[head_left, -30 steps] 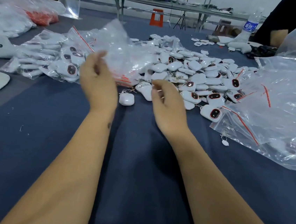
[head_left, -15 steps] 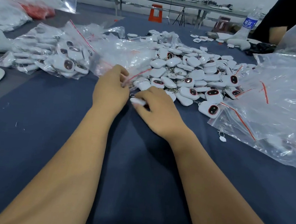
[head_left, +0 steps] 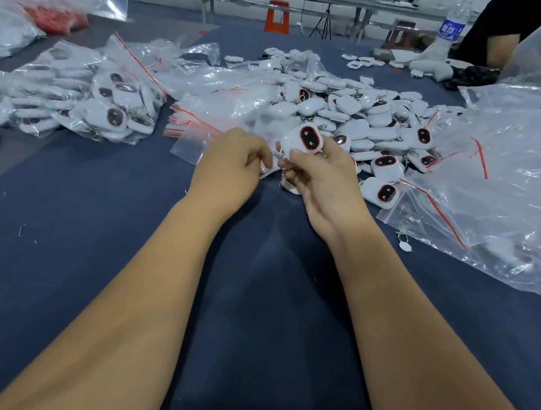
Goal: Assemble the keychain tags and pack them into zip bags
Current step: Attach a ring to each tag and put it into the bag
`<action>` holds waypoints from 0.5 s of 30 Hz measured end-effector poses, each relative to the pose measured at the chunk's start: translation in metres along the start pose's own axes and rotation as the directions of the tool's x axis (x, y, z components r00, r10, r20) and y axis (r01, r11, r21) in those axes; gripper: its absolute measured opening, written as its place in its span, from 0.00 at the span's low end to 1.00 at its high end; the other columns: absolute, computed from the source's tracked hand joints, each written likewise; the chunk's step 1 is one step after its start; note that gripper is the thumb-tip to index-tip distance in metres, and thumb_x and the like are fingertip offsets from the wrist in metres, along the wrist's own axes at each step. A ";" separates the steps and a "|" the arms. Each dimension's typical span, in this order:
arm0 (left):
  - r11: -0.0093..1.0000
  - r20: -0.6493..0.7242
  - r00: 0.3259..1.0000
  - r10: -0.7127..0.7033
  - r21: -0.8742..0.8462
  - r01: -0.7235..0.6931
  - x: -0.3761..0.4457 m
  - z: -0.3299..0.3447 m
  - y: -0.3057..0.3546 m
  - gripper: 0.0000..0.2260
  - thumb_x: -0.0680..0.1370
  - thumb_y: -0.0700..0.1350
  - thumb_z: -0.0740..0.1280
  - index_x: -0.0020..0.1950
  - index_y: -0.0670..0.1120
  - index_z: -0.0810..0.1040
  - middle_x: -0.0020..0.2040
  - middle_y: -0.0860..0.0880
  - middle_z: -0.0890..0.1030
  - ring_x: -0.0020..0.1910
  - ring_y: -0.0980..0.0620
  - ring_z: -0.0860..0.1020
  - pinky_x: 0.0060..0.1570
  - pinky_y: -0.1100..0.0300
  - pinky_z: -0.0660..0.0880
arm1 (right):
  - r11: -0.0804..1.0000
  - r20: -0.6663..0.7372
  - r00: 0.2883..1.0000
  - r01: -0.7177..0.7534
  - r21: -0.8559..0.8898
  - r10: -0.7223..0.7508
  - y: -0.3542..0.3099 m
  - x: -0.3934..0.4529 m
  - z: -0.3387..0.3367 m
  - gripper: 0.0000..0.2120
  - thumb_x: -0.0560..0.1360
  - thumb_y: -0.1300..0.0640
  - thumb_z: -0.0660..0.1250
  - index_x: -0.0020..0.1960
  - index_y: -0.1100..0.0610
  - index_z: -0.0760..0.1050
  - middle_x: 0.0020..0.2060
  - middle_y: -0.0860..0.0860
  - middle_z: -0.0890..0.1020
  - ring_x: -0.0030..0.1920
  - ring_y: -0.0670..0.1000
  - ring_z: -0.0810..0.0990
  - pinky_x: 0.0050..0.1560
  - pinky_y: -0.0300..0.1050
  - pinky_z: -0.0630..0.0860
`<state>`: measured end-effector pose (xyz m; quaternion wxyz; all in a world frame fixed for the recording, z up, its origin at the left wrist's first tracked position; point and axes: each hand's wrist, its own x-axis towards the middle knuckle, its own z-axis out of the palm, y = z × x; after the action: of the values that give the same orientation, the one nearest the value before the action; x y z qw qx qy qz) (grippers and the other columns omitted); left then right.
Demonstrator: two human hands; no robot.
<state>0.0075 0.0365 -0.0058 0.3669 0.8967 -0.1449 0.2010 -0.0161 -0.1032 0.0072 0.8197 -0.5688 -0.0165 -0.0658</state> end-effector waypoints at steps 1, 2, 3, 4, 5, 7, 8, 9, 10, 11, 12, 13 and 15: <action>1.000 0.036 0.999 0.003 0.021 -0.004 0.000 0.001 0.001 0.12 0.76 0.36 0.62 0.46 0.51 0.82 0.39 0.54 0.70 0.39 0.50 0.72 0.37 0.58 0.63 | 1.000 -0.001 1.000 0.016 0.002 -0.016 0.000 0.000 0.000 0.09 0.77 0.72 0.62 0.49 0.59 0.74 0.36 0.53 0.81 0.35 0.49 0.77 0.36 0.37 0.74; 1.000 0.064 0.998 0.007 0.027 -0.008 0.000 0.003 0.002 0.10 0.76 0.38 0.65 0.48 0.50 0.83 0.38 0.55 0.70 0.38 0.51 0.72 0.36 0.59 0.62 | 1.000 -0.001 1.000 0.023 0.003 -0.023 0.001 0.000 0.000 0.10 0.77 0.72 0.62 0.49 0.59 0.75 0.35 0.52 0.81 0.34 0.48 0.76 0.35 0.36 0.73; 1.000 0.083 0.997 0.012 0.025 -0.014 0.000 0.004 0.003 0.08 0.75 0.40 0.68 0.50 0.50 0.83 0.37 0.55 0.70 0.37 0.52 0.72 0.35 0.60 0.62 | 1.000 -0.001 1.000 0.022 0.000 -0.022 0.001 0.001 0.000 0.09 0.77 0.71 0.62 0.48 0.58 0.75 0.35 0.51 0.81 0.34 0.48 0.75 0.33 0.36 0.72; 1.000 0.089 0.996 0.015 0.020 -0.017 -0.001 0.005 0.004 0.09 0.73 0.42 0.70 0.52 0.51 0.83 0.37 0.54 0.71 0.37 0.52 0.71 0.34 0.60 0.62 | 1.000 -0.003 1.000 0.014 -0.007 -0.014 0.002 0.001 0.000 0.09 0.78 0.70 0.62 0.48 0.58 0.75 0.35 0.51 0.80 0.33 0.47 0.74 0.32 0.36 0.70; 1.000 0.088 0.996 0.012 0.009 -0.012 -0.001 0.007 0.005 0.10 0.73 0.42 0.71 0.52 0.51 0.83 0.37 0.53 0.72 0.37 0.52 0.71 0.34 0.61 0.62 | 1.000 -0.008 1.000 0.005 -0.018 -0.005 0.003 0.002 -0.001 0.09 0.78 0.69 0.62 0.47 0.58 0.76 0.35 0.51 0.80 0.31 0.47 0.74 0.31 0.37 0.69; 0.997 0.064 0.997 -0.033 -0.070 0.037 -0.001 0.009 0.005 0.10 0.73 0.40 0.70 0.53 0.50 0.82 0.37 0.52 0.73 0.36 0.55 0.71 0.33 0.66 0.63 | 0.999 -0.023 1.000 -0.011 -0.050 0.010 0.005 0.004 -0.003 0.09 0.79 0.67 0.61 0.44 0.57 0.76 0.34 0.51 0.79 0.30 0.47 0.72 0.32 0.39 0.67; 0.986 0.052 0.996 -0.078 -0.143 0.085 0.000 0.010 0.006 0.11 0.75 0.39 0.67 0.54 0.51 0.82 0.36 0.52 0.72 0.33 0.59 0.70 0.32 0.70 0.64 | 0.997 -0.030 0.999 -0.018 -0.070 0.016 0.006 0.005 -0.004 0.09 0.79 0.66 0.61 0.44 0.57 0.76 0.34 0.51 0.79 0.30 0.47 0.72 0.33 0.40 0.66; 0.962 0.046 0.990 -0.134 -0.232 0.141 0.000 0.010 0.006 0.13 0.76 0.37 0.65 0.54 0.51 0.81 0.34 0.53 0.71 0.31 0.61 0.69 0.31 0.72 0.65 | 0.996 -0.034 0.999 -0.023 -0.090 0.020 0.006 0.005 -0.004 0.08 0.78 0.66 0.62 0.44 0.57 0.76 0.35 0.52 0.79 0.29 0.47 0.71 0.34 0.41 0.66; 0.924 0.044 0.981 -0.188 -0.330 0.191 0.000 0.010 0.007 0.14 0.77 0.35 0.63 0.55 0.52 0.81 0.34 0.53 0.71 0.29 0.62 0.68 0.31 0.72 0.65 | 0.994 -0.037 0.999 -0.028 -0.108 0.024 0.007 0.006 -0.004 0.08 0.78 0.66 0.62 0.45 0.57 0.76 0.36 0.52 0.78 0.29 0.46 0.72 0.34 0.42 0.67; 0.877 0.045 0.971 -0.235 -0.421 0.232 0.000 0.009 0.007 0.15 0.78 0.35 0.61 0.55 0.52 0.81 0.34 0.53 0.72 0.30 0.62 0.69 0.33 0.71 0.67 | 0.991 -0.039 0.999 -0.034 -0.126 0.029 0.007 0.006 -0.004 0.06 0.77 0.66 0.63 0.46 0.56 0.76 0.36 0.52 0.79 0.28 0.46 0.72 0.34 0.42 0.68; 0.828 0.045 0.960 -0.278 -0.496 0.263 0.001 0.008 0.008 0.15 0.78 0.35 0.61 0.55 0.52 0.81 0.36 0.53 0.74 0.33 0.60 0.71 0.36 0.69 0.69 | 0.989 -0.038 0.999 -0.038 -0.145 0.033 0.008 0.006 -0.003 0.06 0.77 0.66 0.65 0.47 0.56 0.76 0.35 0.51 0.79 0.27 0.46 0.73 0.32 0.40 0.69; 0.785 0.048 0.948 -0.315 -0.549 0.288 0.001 0.007 0.008 0.15 0.79 0.35 0.61 0.54 0.51 0.81 0.39 0.53 0.77 0.37 0.58 0.73 0.38 0.68 0.70 | 0.986 -0.031 0.999 -0.040 -0.163 0.036 0.009 0.005 -0.003 0.06 0.77 0.66 0.66 0.48 0.56 0.76 0.34 0.50 0.79 0.27 0.45 0.73 0.31 0.39 0.70; 0.736 0.067 0.932 -0.356 -0.595 0.324 0.002 0.007 0.007 0.15 0.79 0.34 0.60 0.56 0.47 0.82 0.46 0.50 0.82 0.41 0.56 0.75 0.42 0.67 0.71 | 0.982 0.008 0.999 -0.041 -0.182 0.043 0.009 0.004 -0.001 0.05 0.76 0.66 0.67 0.49 0.57 0.77 0.34 0.50 0.79 0.27 0.45 0.73 0.31 0.39 0.69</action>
<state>0.0077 0.0266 -0.0052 0.6639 0.7410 -0.0251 0.0979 -0.0111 -0.1017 -0.0013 0.7653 -0.6420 -0.0033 -0.0465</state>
